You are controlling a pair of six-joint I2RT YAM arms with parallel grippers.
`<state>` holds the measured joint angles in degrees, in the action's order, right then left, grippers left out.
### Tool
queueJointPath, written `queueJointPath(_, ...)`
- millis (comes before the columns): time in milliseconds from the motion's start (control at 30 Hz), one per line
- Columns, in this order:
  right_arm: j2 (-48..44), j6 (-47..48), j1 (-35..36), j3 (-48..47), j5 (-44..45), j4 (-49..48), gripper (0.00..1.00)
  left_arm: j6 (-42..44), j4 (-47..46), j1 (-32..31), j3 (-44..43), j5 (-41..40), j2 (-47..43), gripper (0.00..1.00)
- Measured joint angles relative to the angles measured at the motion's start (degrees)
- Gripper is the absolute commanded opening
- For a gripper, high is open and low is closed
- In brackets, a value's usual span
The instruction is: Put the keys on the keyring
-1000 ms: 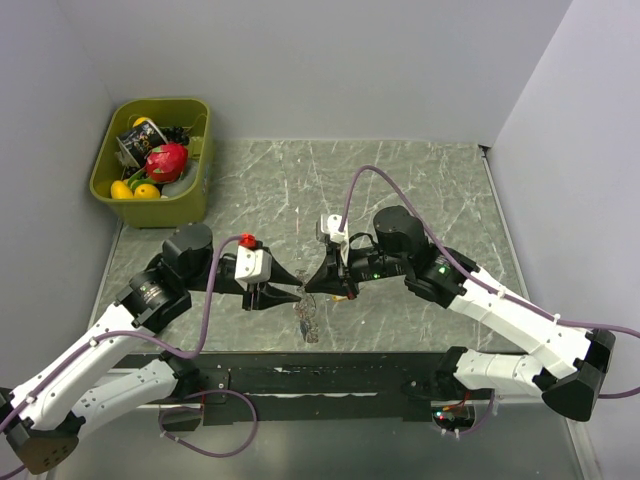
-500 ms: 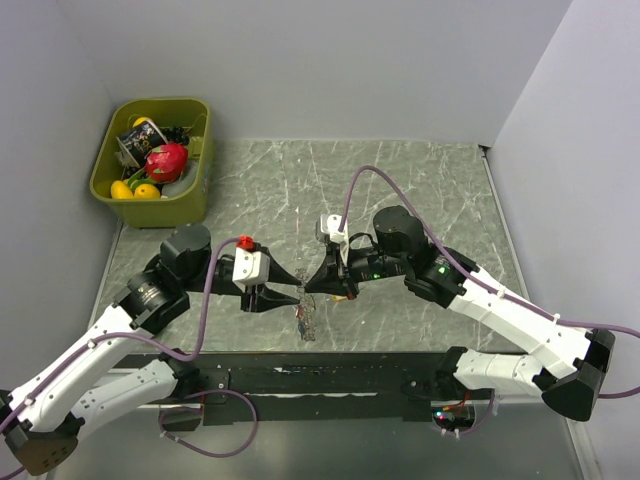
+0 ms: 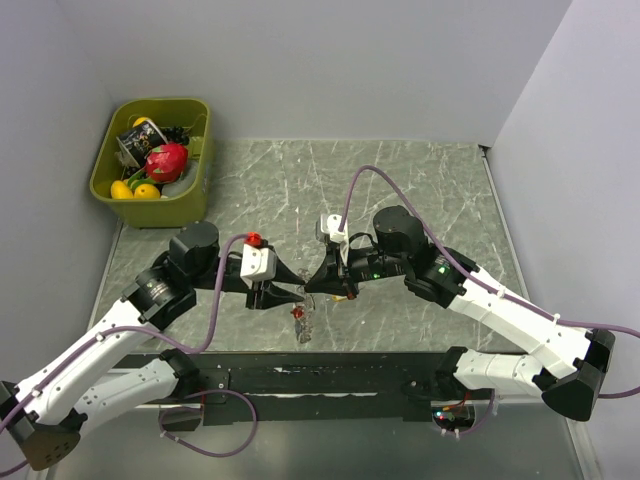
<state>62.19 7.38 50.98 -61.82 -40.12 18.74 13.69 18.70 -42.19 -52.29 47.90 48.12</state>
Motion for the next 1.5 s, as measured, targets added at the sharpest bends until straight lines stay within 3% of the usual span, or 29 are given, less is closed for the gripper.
queueJointPath(267, -0.1, -0.3, 0.0, 0.0, -0.3, 0.3, 0.00, 0.0, -0.8, 0.1, 0.0, -0.6, 0.9, 0.01)
queueJointPath(600, -0.4, -0.5, 0.0, 0.2, 0.8, 0.6, 0.00, -1.0, -1.6, 0.2, 0.2, -1.3, 1.3, 0.01)
queueJointPath(767, -1.0, -1.4, 0.0, 0.5, 2.4, 0.5, 0.28, -4.2, -6.5, 0.2, 3.0, -3.0, 0.0, 0.01)
queueJointPath(833, -1.8, -1.8, 0.0, 1.3, 3.1, -0.5, 0.32, -6.2, -9.5, 0.2, 4.9, -4.3, -1.1, 0.01)
queueJointPath(1200, -5.8, -2.4, 0.0, 4.0, 4.8, -6.2, 0.37, -22.7, -34.2, 0.0, 21.0, -10.4, -9.0, 0.01)
queueJointPath(1500, -5.6, -2.4, 0.0, 4.0, 4.7, -6.2, 0.36, -28.2, -46.4, 0.0, 23.3, -13.0, -11.5, 0.01)
